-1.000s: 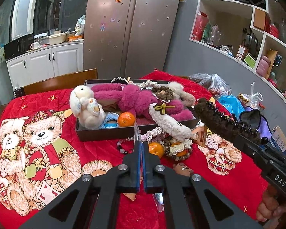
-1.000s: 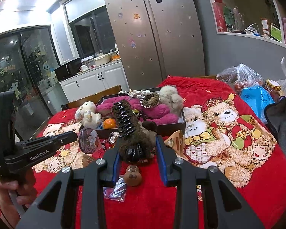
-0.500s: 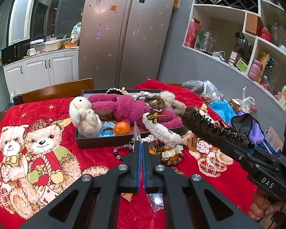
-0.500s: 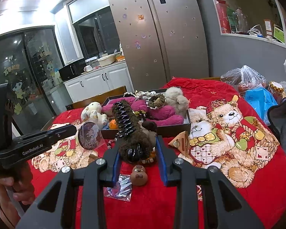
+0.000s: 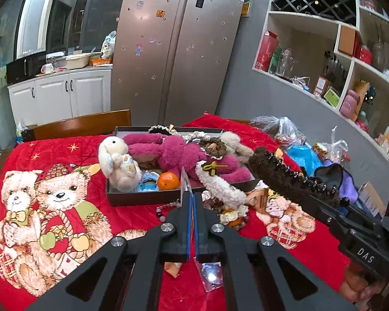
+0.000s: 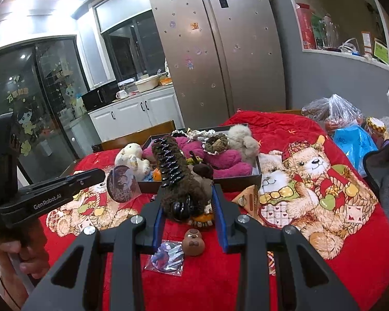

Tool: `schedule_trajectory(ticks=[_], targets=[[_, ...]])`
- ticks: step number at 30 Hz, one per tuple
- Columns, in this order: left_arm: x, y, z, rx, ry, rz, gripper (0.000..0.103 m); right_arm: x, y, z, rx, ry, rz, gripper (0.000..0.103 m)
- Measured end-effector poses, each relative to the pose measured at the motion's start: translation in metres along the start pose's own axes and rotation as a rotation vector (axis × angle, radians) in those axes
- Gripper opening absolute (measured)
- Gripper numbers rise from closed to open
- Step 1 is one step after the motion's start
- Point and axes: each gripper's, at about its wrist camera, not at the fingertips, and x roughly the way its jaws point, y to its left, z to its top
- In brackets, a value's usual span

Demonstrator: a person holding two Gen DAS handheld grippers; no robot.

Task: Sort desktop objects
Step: 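Carry the comb in right tool and badge packet in left tool over the box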

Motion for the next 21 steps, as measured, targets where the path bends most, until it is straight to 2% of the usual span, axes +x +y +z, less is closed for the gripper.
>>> schedule_trajectory(ticks=[12, 21], targets=[[0.003, 0.011, 0.034, -0.006, -0.041, 0.012, 0.001, 0.017, 0.001, 0.029, -0.009, -0.002, -0.002, 0.033], [0.035, 0.017, 0.058, 0.004, -0.023, 0.015, 0.001, 0.057, -0.008, 0.055, 0.015, 0.023, -0.006, 0.033]])
